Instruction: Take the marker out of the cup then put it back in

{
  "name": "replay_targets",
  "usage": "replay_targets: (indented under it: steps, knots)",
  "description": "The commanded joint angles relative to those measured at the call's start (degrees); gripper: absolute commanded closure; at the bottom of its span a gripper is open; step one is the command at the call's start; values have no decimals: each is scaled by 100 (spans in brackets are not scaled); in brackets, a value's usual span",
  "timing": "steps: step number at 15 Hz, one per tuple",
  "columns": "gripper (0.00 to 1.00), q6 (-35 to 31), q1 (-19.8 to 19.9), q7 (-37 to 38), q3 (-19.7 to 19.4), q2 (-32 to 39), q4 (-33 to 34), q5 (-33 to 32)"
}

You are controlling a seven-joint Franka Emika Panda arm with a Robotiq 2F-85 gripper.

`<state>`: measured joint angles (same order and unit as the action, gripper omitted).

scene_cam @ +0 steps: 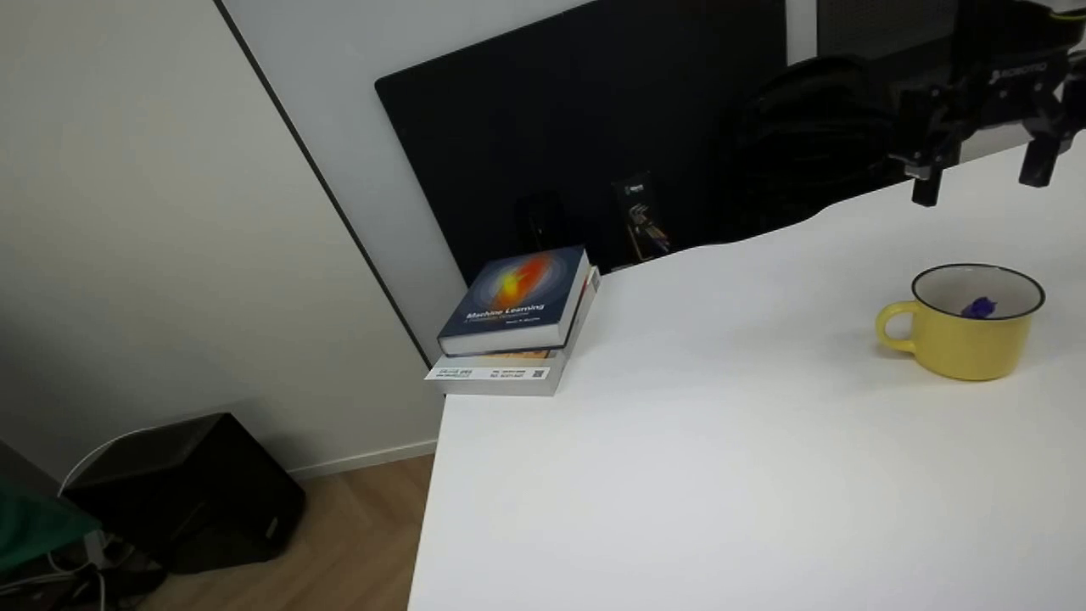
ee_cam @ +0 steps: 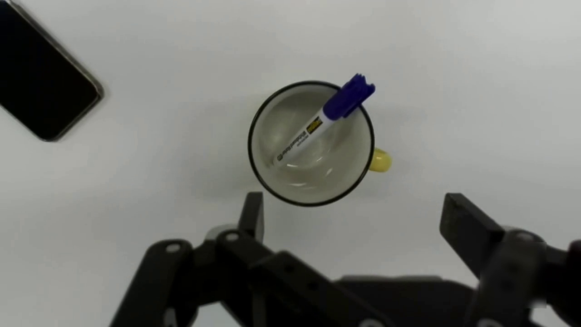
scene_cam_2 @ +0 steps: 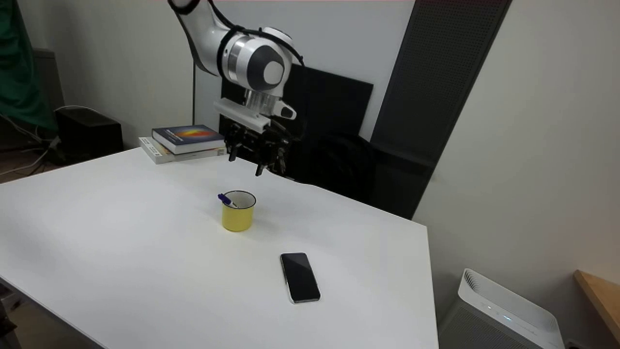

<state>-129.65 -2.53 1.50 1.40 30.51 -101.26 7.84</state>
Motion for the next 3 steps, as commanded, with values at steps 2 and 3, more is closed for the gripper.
replay_targets:
  steps: [2, 3]
  knots:
    - [0, -470, 58, 63, 10, -240, -460, -32]
    - [0, -538, 65, 71, 3, -297, -570, -31]
